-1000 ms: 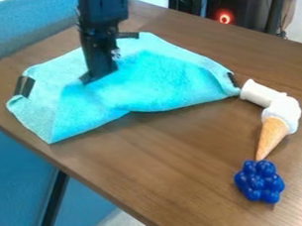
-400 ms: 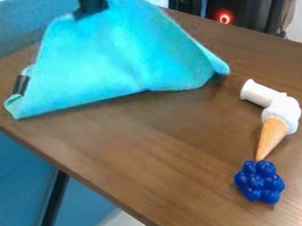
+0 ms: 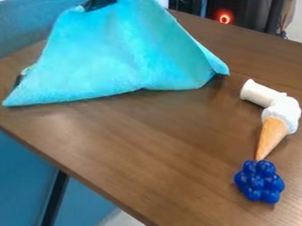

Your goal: Fold the cloth from top right to bottom left

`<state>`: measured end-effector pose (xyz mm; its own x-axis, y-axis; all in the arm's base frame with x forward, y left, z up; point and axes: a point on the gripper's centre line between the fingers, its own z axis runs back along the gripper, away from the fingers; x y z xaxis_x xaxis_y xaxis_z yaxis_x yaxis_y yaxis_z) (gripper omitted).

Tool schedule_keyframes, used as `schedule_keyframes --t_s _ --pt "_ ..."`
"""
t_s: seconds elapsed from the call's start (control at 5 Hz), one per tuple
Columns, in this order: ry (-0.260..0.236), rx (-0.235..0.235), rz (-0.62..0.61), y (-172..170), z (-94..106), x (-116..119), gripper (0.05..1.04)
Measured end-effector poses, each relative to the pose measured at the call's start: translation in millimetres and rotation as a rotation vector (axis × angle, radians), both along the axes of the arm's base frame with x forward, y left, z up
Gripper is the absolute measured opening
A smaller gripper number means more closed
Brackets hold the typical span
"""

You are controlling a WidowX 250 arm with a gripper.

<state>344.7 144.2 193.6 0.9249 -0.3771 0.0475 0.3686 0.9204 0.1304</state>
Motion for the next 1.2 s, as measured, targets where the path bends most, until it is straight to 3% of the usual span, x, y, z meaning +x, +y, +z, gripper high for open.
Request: schedule_keyframes --t_s 0.2,0.8,1.2 --pt "0.014 0.009 0.041 15.4 -12.9 10.0 0.059" --pt "-0.034 0.022 0.120 53.3 0.7 40.3 0.059" --pt "-0.027 0.026 0.136 69.5 -12.6 54.3 0.085"
